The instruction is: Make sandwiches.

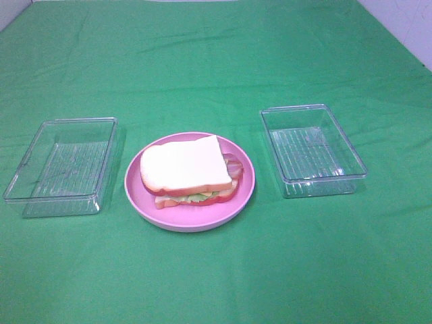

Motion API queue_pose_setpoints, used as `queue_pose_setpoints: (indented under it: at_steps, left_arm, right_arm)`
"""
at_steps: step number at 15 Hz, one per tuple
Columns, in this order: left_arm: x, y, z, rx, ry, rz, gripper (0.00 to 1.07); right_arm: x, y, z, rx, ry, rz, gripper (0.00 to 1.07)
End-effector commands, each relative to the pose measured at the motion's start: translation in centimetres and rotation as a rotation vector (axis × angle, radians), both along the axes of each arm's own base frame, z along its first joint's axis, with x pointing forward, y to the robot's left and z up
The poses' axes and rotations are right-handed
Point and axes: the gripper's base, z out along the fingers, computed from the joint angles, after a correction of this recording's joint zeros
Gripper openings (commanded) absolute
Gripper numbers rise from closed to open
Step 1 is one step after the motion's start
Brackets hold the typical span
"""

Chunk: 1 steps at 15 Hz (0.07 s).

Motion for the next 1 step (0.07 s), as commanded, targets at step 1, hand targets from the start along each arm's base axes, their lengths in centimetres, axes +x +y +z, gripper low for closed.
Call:
queue_pose_setpoints:
  at_steps: [1]
  left_arm:
    - [-0.17,0.02,0.03,-0.009,-0.030,0.003,0.95]
  right_arm:
    - [-0.29,0.02,0.01,-0.007,-0.040,0.005,0.99]
